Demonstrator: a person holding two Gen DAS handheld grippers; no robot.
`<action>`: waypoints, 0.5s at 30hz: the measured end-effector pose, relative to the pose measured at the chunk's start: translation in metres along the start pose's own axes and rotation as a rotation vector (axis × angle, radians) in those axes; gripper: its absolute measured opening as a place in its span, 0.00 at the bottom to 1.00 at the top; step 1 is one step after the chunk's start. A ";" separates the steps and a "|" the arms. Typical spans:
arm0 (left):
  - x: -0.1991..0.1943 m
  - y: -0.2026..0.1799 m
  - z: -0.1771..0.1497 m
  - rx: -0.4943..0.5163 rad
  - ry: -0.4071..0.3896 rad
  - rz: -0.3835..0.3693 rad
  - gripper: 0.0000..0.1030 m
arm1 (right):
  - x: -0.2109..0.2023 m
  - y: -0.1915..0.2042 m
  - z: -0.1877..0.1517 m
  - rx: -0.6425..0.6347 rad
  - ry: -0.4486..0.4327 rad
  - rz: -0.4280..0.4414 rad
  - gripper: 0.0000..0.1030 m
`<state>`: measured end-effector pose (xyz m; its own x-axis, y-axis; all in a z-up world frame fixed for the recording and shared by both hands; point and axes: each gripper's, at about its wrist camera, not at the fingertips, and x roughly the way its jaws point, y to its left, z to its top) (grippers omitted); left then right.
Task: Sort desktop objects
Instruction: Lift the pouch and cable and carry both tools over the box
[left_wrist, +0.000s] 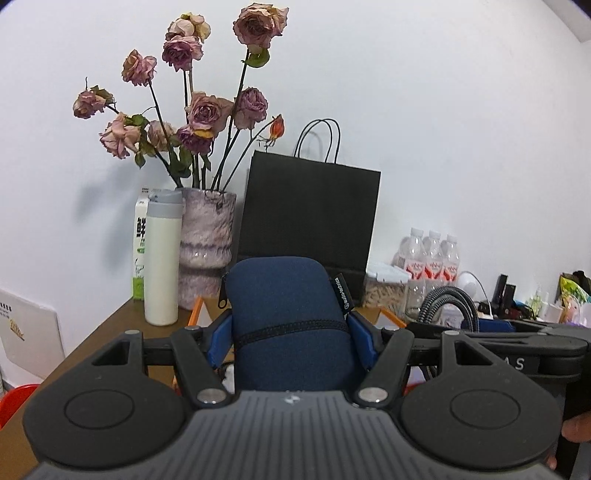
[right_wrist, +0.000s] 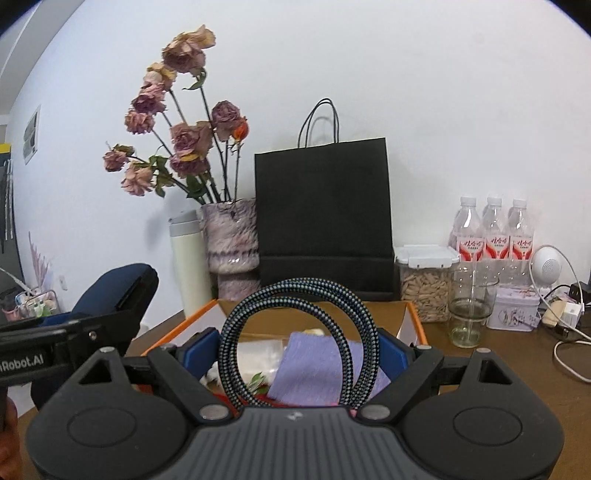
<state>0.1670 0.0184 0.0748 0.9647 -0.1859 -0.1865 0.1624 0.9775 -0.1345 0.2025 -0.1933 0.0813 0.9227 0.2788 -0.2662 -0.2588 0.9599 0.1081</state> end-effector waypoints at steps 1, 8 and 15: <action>0.005 0.001 0.001 -0.001 -0.001 0.001 0.64 | 0.004 -0.002 0.001 0.004 -0.002 -0.003 0.85; 0.041 0.009 0.002 0.002 0.020 0.025 0.64 | 0.039 -0.022 0.009 0.034 -0.003 -0.009 0.85; 0.083 0.017 -0.003 0.027 0.043 0.043 0.64 | 0.083 -0.043 0.003 0.016 0.044 -0.026 0.85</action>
<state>0.2496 0.0197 0.0545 0.9613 -0.1472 -0.2329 0.1271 0.9869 -0.0989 0.2911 -0.2116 0.0571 0.9156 0.2554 -0.3107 -0.2303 0.9662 0.1156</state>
